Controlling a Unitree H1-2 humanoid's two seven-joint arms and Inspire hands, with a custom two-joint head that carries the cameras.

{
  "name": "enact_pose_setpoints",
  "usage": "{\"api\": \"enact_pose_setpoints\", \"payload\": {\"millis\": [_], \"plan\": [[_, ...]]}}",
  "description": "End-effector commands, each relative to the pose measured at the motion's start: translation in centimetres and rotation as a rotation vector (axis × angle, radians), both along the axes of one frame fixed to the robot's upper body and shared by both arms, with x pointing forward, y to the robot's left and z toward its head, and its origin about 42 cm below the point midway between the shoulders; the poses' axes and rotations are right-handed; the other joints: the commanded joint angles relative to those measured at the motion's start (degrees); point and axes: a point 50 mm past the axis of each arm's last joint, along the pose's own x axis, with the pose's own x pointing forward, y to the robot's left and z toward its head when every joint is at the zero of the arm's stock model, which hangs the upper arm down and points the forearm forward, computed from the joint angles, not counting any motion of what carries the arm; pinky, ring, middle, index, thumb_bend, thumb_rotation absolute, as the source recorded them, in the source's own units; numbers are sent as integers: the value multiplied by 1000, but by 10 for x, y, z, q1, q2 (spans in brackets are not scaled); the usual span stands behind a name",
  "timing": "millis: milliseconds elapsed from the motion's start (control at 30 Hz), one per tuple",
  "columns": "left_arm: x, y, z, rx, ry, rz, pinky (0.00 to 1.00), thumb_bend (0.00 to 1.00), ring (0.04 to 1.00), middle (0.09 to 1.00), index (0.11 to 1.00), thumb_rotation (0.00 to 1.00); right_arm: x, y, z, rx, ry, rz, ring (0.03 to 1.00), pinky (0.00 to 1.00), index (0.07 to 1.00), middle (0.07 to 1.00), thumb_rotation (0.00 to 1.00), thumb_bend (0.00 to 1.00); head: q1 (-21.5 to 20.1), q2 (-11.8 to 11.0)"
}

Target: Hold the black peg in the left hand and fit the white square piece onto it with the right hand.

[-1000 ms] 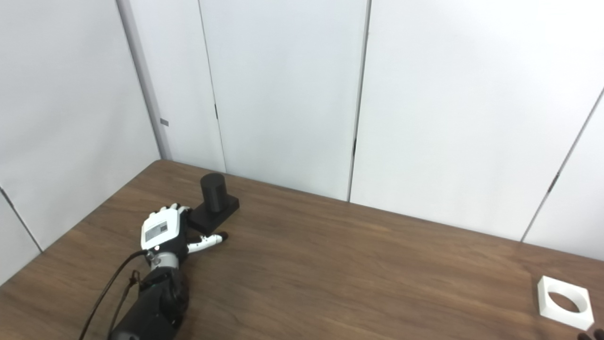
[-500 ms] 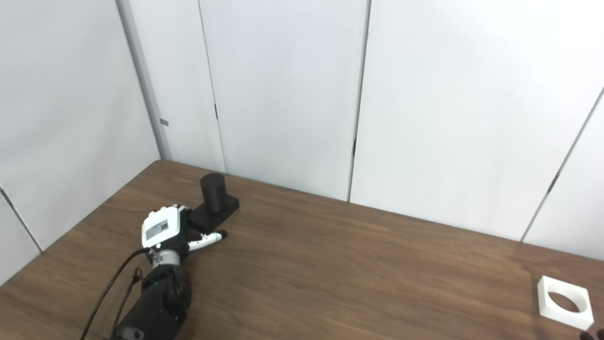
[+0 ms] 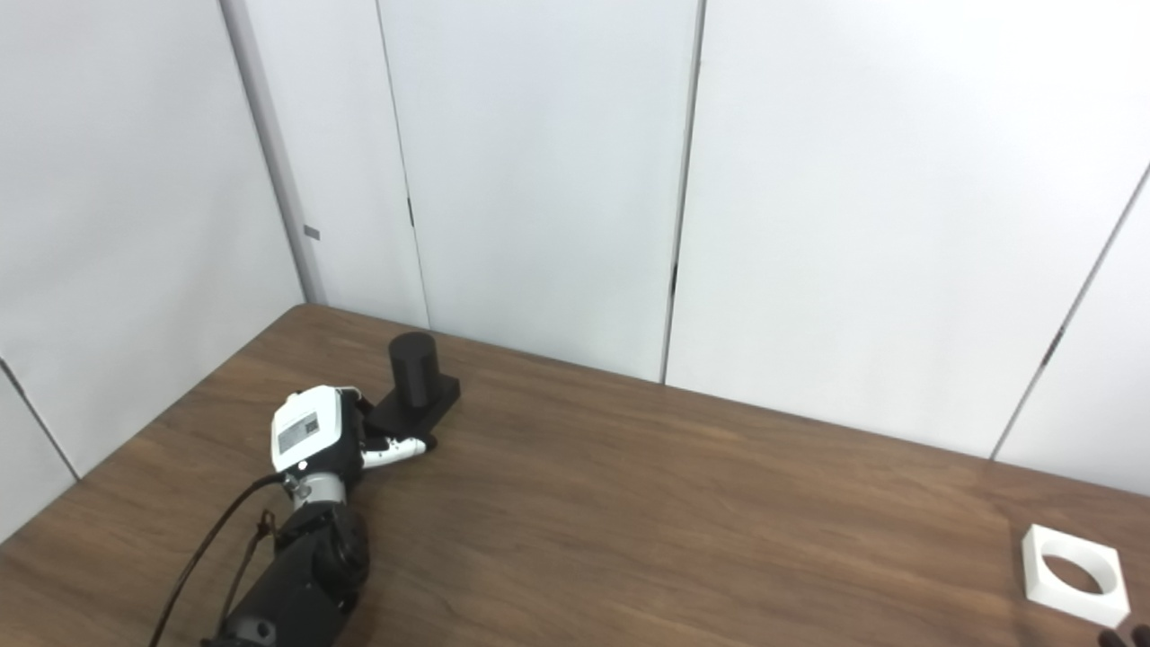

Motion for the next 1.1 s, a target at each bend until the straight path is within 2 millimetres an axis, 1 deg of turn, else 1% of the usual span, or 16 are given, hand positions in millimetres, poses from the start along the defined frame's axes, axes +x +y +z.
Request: {"api": "enact_pose_setpoints", "payload": {"millis": [0, 200, 333, 400, 467, 533, 600, 667, 767, 800, 867, 900, 933, 967, 1067], "plan": [[17, 6, 28, 47, -105, -15, 923, 513, 832, 747, 483, 59, -16, 6, -22, 39, 73, -21, 977, 927, 990, 945, 976, 817, 1, 0], [16, 7, 27, 31, -127, -23, 902, 513, 814, 725, 483, 51, -16, 7, -21, 38, 71, -24, 962, 914, 985, 935, 974, 801, 1, 0], [14, 7, 27, 25, -123, -39, 896, 513, 810, 722, 484, 50, -16, 8, -20, 29, 72, -24, 961, 903, 988, 937, 987, 795, -10, 9], [13, 6, 27, 19, -112, -53, 908, 512, 823, 733, 485, 52, -16, 8, -20, 37, 70, -26, 953, 891, 982, 931, 978, 789, -12, 10], [10, 4, 26, 3, -113, -77, 895, 511, 829, 736, 485, 52, -16, 9, -19, 38, 72, -28, 949, 886, 977, 927, 974, 803, -17, 13], [6, 1, 25, -11, -105, -105, 863, 510, 825, 739, 486, 52, -17, 11, -18, 41, 72, -29, 949, 894, 978, 927, 974, 802, -25, 18], [0, -3, 23, -35, -92, -141, 792, 510, 806, 736, 486, 53, -17, 14, -17, 35, 74, -33, 966, 957, 986, 938, 987, 788, -33, 22], [-4, -6, 22, -53, -85, -169, 753, 510, 793, 738, 486, 52, -17, 16, -16, 27, 74, -39, 975, 989, 991, 944, 998, 777, -38, 25], [-18, -17, 20, -73, -65, -231, 721, 510, 787, 746, 487, 50, -18, 19, -14, 16, 81, -45, 984, 998, 999, 950, 1000, 765, -54, 34], [-25, -23, 19, -89, -64, -260, 717, 510, 786, 748, 487, 50, -18, 20, -13, 9, 82, -46, 984, 998, 999, 950, 1000, 763, -61, 37], [-35, -32, 19, -113, -61, -298, 693, 510, 779, 741, 488, 49, -18, 22, -12, 22, 79, -44, 994, 1000, 1000, 957, 1000, 724, -66, 40], [-43, -39, 19, -139, -56, -330, 691, 510, 779, 741, 488, 49, -18, 23, -12, 19, 78, -42, 996, 1000, 1000, 959, 1000, 718, -76, 46], [-51, -46, 20, -160, -43, -364, 693, 510, 791, 748, 488, 50, -19, 24, -11, 14, 79, -40, 998, 1000, 1000, 959, 1000, 687, -83, 50], [-56, -51, 21, -174, -34, -386, 694, 509, 796, 755, 488, 50, -20, 25, -11, 9, 79, -40, 999, 1000, 1000, 960, 1000, 668, -86, 51], [-74, -72, 23, -212, -2, -479, 696, 508, 804, 765, 489, 50, -21, 29, -8, -10, 79, -39, 998, 1000, 1000, 959, 1000, 631, -111, 66]]}}
